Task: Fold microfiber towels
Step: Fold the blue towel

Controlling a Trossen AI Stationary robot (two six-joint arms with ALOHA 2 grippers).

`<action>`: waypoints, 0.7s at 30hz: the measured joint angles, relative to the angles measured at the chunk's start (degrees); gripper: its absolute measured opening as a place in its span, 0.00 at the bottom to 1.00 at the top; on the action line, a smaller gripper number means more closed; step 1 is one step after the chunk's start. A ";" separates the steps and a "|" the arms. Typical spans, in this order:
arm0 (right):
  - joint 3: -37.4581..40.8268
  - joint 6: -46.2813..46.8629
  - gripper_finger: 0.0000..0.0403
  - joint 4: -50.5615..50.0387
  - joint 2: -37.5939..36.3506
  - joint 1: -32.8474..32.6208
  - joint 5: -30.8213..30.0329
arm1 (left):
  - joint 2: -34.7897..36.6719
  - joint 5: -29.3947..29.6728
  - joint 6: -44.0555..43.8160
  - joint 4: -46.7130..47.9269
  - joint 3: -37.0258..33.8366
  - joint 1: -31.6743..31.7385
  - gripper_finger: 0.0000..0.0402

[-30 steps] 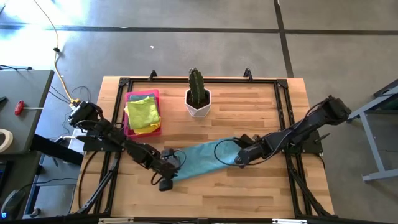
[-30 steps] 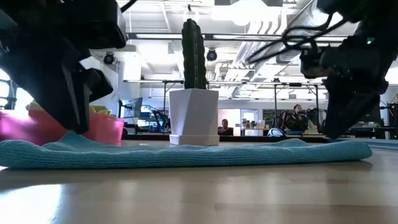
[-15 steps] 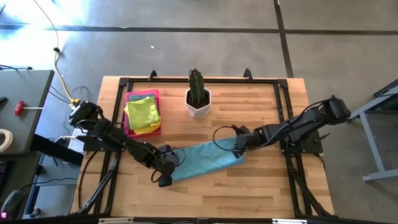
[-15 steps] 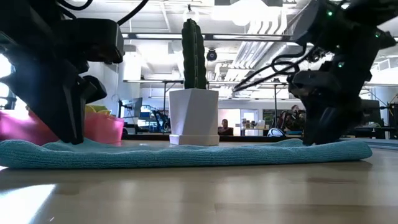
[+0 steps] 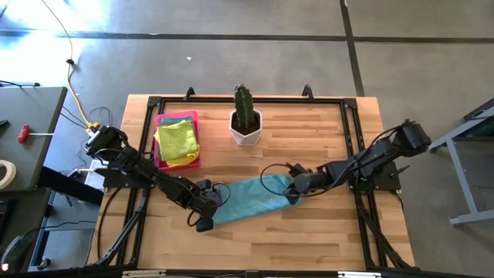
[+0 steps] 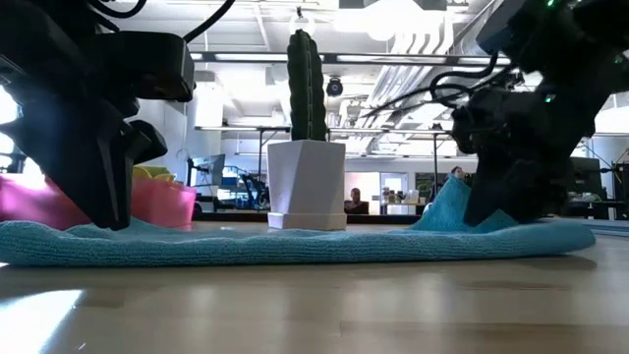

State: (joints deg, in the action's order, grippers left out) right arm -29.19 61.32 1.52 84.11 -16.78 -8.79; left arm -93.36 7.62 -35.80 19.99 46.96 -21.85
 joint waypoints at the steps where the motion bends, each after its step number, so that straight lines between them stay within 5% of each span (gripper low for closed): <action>1: 0.00 -0.16 0.52 1.50 1.21 -0.35 -0.59 | 0.02 0.00 0.01 -0.02 0.00 0.00 0.16; 7: -0.37 1.40 0.42 3.24 5.52 -1.06 -2.95 | 0.02 0.02 0.00 0.09 0.00 0.00 0.16; 17: 0.00 0.35 0.03 0.94 2.83 -0.76 -2.72 | 0.02 -0.05 -0.04 0.17 0.00 0.00 0.16; 21: 0.00 1.54 0.03 0.88 2.81 -0.74 -2.07 | 0.02 -1.91 -0.76 -0.06 0.00 0.00 0.16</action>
State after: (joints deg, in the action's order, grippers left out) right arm -29.19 62.87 2.40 86.91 -17.52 -10.86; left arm -93.34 5.71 -36.56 19.93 46.96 -21.85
